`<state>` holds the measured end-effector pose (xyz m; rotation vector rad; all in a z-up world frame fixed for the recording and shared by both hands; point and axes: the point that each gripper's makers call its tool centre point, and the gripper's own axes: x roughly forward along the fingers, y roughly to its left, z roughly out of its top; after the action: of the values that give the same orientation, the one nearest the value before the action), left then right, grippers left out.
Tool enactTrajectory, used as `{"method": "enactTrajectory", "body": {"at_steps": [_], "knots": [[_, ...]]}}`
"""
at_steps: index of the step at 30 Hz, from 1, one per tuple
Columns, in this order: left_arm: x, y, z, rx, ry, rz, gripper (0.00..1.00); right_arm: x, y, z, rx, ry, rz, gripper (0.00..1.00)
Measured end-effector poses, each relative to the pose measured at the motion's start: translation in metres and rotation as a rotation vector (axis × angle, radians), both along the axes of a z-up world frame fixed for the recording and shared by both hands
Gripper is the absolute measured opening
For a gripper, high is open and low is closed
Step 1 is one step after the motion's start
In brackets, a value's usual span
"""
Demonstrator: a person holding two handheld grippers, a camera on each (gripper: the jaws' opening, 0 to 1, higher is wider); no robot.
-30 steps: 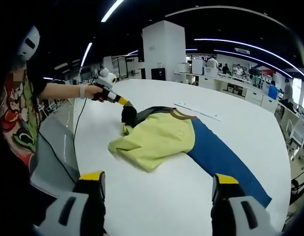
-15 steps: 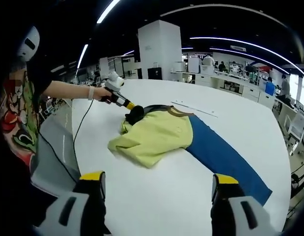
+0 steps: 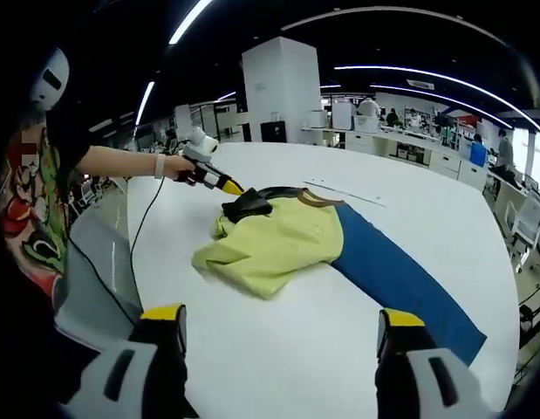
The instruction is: Fold the garment on the visible template until the final outline fits inside the template.
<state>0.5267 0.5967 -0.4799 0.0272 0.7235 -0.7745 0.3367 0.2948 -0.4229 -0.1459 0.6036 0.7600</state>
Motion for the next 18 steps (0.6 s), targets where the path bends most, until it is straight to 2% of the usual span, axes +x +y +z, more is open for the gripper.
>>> {"method": "enactTrajectory", "body": {"at_steps": [7,14,18], "knots": [[-0.008,0.004,0.006,-0.018,-0.004,-0.011,0.39,0.002,0.0,0.001,-0.005,-0.008,-0.001,0.93],[-0.016,0.002,0.008,-0.039,0.005,-0.032,0.66,0.001,-0.001,0.002,-0.005,-0.014,-0.003,0.95],[-0.02,-0.001,0.01,-0.058,0.005,-0.041,0.78,0.002,-0.003,0.003,-0.016,-0.024,-0.006,0.99]]}}
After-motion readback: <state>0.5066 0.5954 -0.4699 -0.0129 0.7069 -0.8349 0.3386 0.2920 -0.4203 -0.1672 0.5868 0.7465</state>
